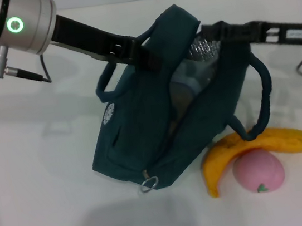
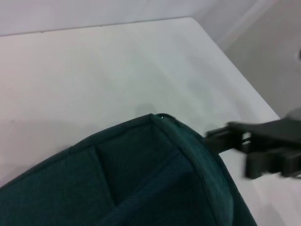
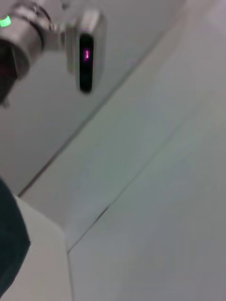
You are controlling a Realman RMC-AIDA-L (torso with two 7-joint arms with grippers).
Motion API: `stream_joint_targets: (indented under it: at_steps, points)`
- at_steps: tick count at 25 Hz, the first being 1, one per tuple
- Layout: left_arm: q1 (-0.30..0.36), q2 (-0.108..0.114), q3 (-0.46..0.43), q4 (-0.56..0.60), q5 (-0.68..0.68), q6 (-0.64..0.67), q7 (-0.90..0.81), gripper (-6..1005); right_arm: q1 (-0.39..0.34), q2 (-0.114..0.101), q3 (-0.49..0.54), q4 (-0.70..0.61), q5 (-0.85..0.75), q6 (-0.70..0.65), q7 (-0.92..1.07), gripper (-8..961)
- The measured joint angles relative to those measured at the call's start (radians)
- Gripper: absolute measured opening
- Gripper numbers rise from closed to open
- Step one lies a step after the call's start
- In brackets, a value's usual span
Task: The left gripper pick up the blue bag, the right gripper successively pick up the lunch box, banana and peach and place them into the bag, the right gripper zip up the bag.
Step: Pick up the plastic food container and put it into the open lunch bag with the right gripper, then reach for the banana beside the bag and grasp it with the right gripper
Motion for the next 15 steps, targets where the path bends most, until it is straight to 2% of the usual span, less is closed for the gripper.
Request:
stream_joint_targets:
  at_steps: [5,9,12,15]
  points:
    - [0.004,0.001,-0.003,-0.002,0.0,0.0,0.006,52,-0.08,-0.02,-0.022,-0.189,-0.008,-0.085,0.083,511]
    - [0.017,0.001,-0.005,0.0,0.001,-0.001,0.008,52,-0.194,-0.028,-0.023,-0.396,-0.014,-0.135,0.114,511]
    - [0.029,0.004,-0.005,-0.002,0.005,-0.014,0.011,52,-0.296,-0.024,-0.025,-0.618,-0.018,-0.171,0.124,511]
    - [0.039,0.008,-0.005,-0.01,0.008,-0.037,0.019,52,-0.388,-0.008,-0.03,-0.88,-0.073,-0.204,0.169,511]
